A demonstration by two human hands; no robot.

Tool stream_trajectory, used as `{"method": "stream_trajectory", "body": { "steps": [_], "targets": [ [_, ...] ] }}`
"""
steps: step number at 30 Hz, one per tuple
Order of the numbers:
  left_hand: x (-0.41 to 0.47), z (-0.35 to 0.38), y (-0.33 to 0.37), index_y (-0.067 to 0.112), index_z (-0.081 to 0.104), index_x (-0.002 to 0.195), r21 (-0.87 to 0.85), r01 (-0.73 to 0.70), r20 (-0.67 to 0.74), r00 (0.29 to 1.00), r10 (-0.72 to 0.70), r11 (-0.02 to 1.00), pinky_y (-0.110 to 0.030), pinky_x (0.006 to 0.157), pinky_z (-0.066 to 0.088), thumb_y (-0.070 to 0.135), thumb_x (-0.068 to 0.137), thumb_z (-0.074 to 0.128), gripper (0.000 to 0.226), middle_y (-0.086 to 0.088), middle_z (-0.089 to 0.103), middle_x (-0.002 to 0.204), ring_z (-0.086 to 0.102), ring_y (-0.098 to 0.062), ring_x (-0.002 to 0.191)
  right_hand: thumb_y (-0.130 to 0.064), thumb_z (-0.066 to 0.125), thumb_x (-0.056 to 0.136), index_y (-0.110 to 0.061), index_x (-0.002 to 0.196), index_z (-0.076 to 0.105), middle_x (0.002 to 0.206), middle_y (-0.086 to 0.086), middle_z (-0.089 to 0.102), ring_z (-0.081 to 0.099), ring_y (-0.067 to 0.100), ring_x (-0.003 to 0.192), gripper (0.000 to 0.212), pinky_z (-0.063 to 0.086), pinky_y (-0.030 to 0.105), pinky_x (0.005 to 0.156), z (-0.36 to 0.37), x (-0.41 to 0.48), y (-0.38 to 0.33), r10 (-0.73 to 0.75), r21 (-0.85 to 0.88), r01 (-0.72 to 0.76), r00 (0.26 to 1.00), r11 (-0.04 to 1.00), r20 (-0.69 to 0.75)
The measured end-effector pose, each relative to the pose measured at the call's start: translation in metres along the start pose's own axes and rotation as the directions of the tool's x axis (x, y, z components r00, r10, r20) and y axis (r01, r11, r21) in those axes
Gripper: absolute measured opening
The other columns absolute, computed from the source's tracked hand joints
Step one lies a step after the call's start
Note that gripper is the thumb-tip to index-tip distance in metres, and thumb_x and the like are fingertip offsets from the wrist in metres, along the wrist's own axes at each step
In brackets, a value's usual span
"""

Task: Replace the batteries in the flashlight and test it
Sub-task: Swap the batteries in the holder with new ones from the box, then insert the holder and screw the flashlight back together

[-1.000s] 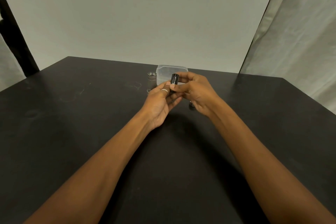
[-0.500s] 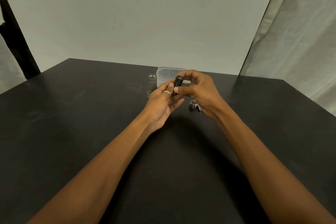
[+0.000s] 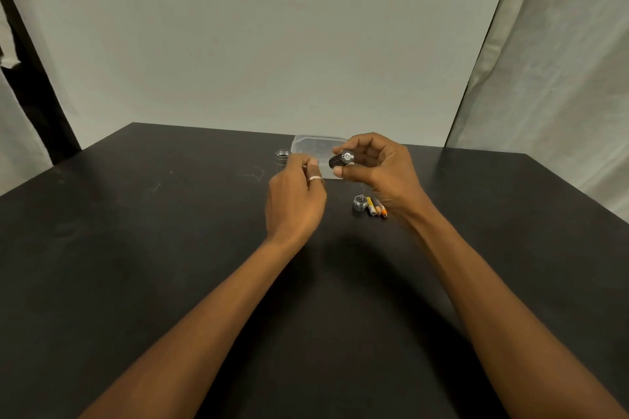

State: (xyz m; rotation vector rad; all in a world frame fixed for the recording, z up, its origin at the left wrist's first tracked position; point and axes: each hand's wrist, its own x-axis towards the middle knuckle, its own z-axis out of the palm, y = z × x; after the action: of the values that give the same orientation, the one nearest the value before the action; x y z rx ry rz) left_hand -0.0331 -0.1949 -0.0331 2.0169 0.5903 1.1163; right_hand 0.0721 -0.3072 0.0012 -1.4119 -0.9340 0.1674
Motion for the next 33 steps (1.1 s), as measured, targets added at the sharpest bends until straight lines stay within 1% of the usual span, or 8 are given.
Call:
{"method": "stream_trajectory", "body": {
  "steps": [2, 4, 7, 10, 14, 18, 26, 33],
  "targets": [
    [0.002, -0.010, 0.003, 0.020, 0.058, 0.107, 0.195, -0.223, -0.109, 0.963, 0.247, 0.955, -0.039, 0.062, 0.051, 0.033, 0.103, 0.049, 0.016, 0.006, 0.063, 0.089, 0.059, -0.015, 0.081, 0.012, 0.082, 0.073, -0.005, 0.098, 0.069, 0.105, 0.009, 0.078, 0.075, 0.022, 0.100, 0.033, 0.059, 0.024, 0.080, -0.003, 0.000, 0.000, -0.004, -0.003, 0.004, 1.000, 1.000, -0.008],
    [0.007, -0.018, 0.002, 0.016, 0.056, 0.118, 0.259, -0.262, -0.166, 0.936, 0.310, 0.930, -0.034, 0.070, 0.048, 0.036, 0.097, 0.059, 0.029, 0.002, 0.059, 0.106, 0.053, -0.017, 0.097, 0.012, 0.083, 0.073, -0.003, 0.099, 0.070, 0.105, 0.009, 0.078, 0.075, 0.019, 0.100, 0.032, 0.059, 0.023, 0.079, -0.004, 0.000, 0.002, -0.015, -0.033, 0.014, 1.000, 0.999, -0.015],
    [0.013, -0.019, -0.012, 0.009, 0.045, 0.135, 0.282, -0.174, -0.123, 0.969, 0.215, 0.944, -0.036, 0.094, 0.044, 0.041, 0.087, 0.071, 0.063, -0.009, 0.049, 0.134, 0.045, -0.026, 0.121, 0.011, 0.081, 0.075, -0.004, 0.099, 0.071, 0.105, 0.008, 0.077, 0.073, 0.013, 0.100, 0.030, 0.059, 0.022, 0.079, -0.003, 0.001, 0.005, -0.017, -0.075, 0.015, 1.000, 0.997, -0.020],
    [0.011, -0.015, -0.026, 0.007, 0.034, 0.146, 0.186, -0.044, 0.016, 0.999, 0.042, 0.981, -0.029, 0.102, 0.036, 0.040, 0.085, 0.077, 0.081, -0.010, 0.039, 0.147, 0.039, -0.024, 0.132, 0.011, 0.082, 0.074, -0.003, 0.100, 0.072, 0.107, 0.012, 0.076, 0.073, 0.021, 0.104, 0.031, 0.062, 0.032, 0.085, -0.001, 0.002, 0.009, -0.018, -0.098, 0.016, 1.000, 0.995, -0.017],
    [0.012, -0.012, -0.030, 0.011, 0.043, 0.139, 0.062, 0.142, 0.110, 0.983, -0.148, 0.988, -0.025, 0.087, 0.040, 0.026, 0.094, 0.070, 0.055, -0.002, 0.052, 0.127, 0.054, -0.018, 0.110, 0.006, 0.084, 0.076, -0.002, 0.110, 0.070, 0.106, 0.014, 0.076, 0.075, 0.025, 0.097, 0.038, 0.062, 0.031, 0.083, 0.001, 0.002, 0.010, 0.062, -0.048, -0.065, 0.997, 0.997, -0.050],
    [0.016, -0.013, -0.034, 0.009, 0.055, 0.125, 0.067, 0.173, 0.091, 0.980, -0.178, 0.983, -0.027, 0.079, 0.041, 0.020, 0.099, 0.063, 0.029, -0.002, 0.060, 0.110, 0.056, -0.015, 0.093, -0.002, 0.082, 0.083, -0.008, 0.124, 0.062, 0.102, 0.015, 0.078, 0.077, 0.025, 0.094, 0.046, 0.062, 0.032, 0.080, 0.002, 0.002, 0.009, 0.208, 0.096, -0.200, 0.974, 0.975, -0.087],
    [0.015, -0.010, -0.034, 0.022, 0.067, 0.119, -0.048, -0.057, 0.031, 0.998, 0.059, 0.997, -0.023, 0.080, 0.049, 0.020, 0.089, 0.076, 0.031, 0.007, 0.064, 0.105, 0.060, -0.011, 0.092, -0.008, 0.070, 0.094, 0.003, 0.113, 0.066, 0.101, 0.016, 0.078, 0.078, 0.025, 0.094, 0.022, 0.062, 0.024, 0.075, 0.003, 0.002, 0.006, 0.457, 0.640, -0.333, 0.889, 0.692, -0.032],
    [0.011, -0.009, -0.034, 0.024, 0.070, 0.122, -0.089, -0.138, 0.077, 0.986, 0.144, 0.987, -0.002, 0.078, 0.041, 0.023, 0.087, 0.079, 0.036, 0.006, 0.062, 0.109, 0.058, 0.001, 0.093, -0.008, 0.066, 0.097, 0.003, 0.103, 0.070, 0.100, 0.017, 0.078, 0.078, 0.024, 0.091, 0.013, 0.063, 0.024, 0.080, 0.000, 0.001, 0.006, 0.526, 0.724, -0.376, 0.850, 0.578, 0.022]
  ]
}}
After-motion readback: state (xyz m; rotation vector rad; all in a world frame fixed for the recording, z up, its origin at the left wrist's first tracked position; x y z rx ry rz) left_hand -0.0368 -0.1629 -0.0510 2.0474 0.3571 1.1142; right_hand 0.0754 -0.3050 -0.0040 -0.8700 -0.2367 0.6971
